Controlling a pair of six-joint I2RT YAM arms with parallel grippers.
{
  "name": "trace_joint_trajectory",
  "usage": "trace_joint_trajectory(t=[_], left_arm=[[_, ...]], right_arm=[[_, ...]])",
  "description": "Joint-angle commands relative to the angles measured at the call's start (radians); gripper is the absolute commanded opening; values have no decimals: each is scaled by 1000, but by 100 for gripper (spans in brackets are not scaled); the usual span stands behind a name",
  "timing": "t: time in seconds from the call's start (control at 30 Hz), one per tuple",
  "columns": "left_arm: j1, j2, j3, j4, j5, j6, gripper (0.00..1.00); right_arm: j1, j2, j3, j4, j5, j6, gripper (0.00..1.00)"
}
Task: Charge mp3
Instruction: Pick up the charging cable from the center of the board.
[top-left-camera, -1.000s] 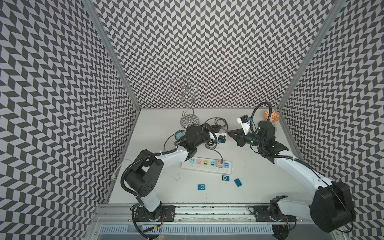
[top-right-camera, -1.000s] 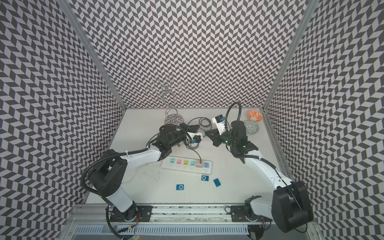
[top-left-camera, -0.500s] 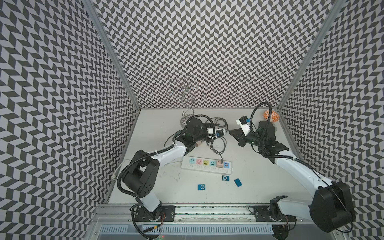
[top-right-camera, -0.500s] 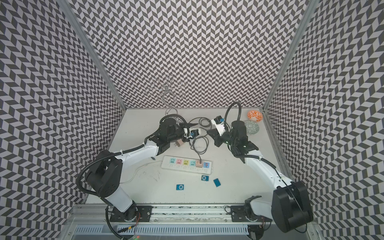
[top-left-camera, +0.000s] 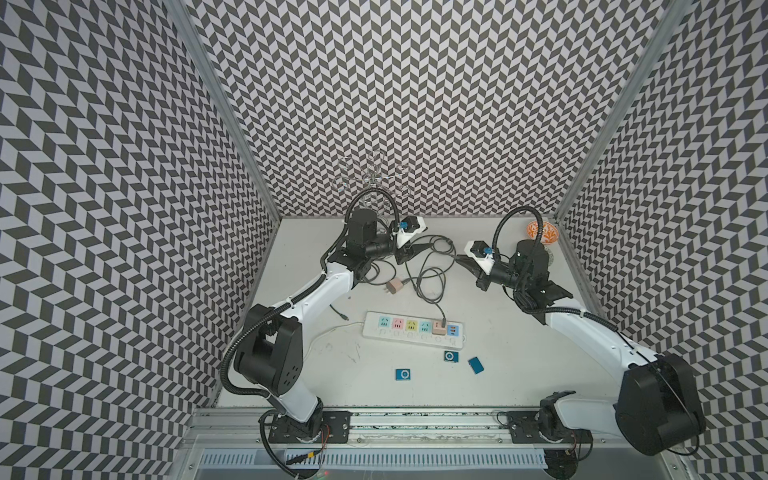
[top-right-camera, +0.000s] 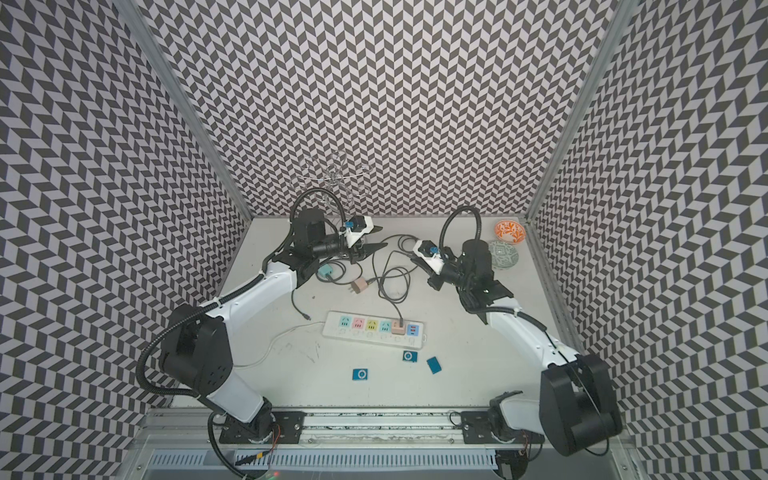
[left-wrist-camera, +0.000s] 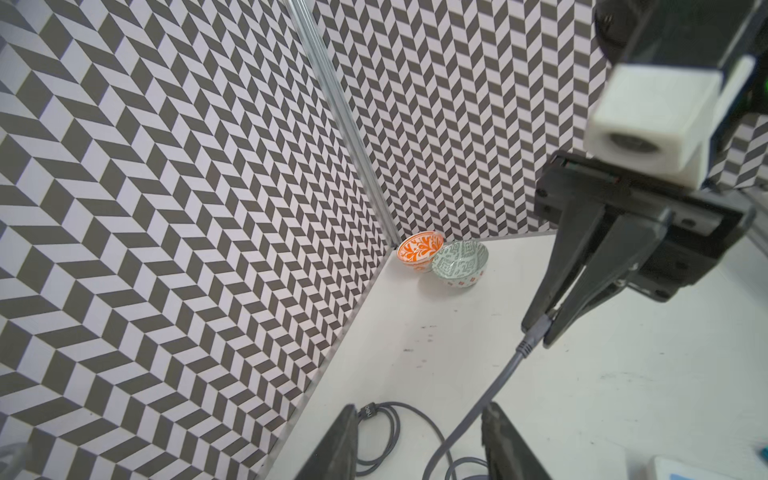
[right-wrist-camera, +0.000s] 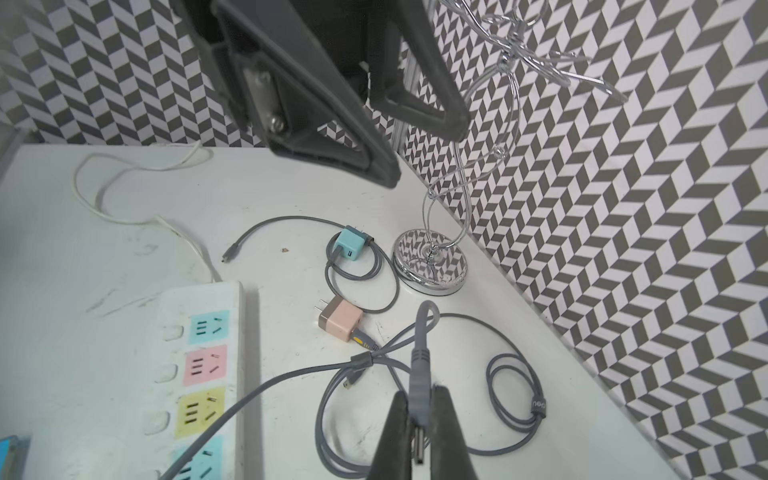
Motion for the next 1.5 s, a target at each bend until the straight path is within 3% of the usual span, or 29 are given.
trace_joint_trajectory(t=[0.0,0.37,0.7,1.2,1.47], left_arm=[[2,21,31,-39,121,-113,50],[-44,99,124,-135,150,-130,51],[-63,117,121,-178,185,-109,49],[-90,149,117,-174,220,-92,49],[-94,130,92,-171,227,-78,35]], right_arm=[[-1,-6,-16,120,-74,-184,0],[73,-40,-50,166,-1,-436,0],[83,-64,-95,268,79,-490,0],[98,-71,-108,293,87,-549,0],[103,-66,-126,318,121,-563,0]])
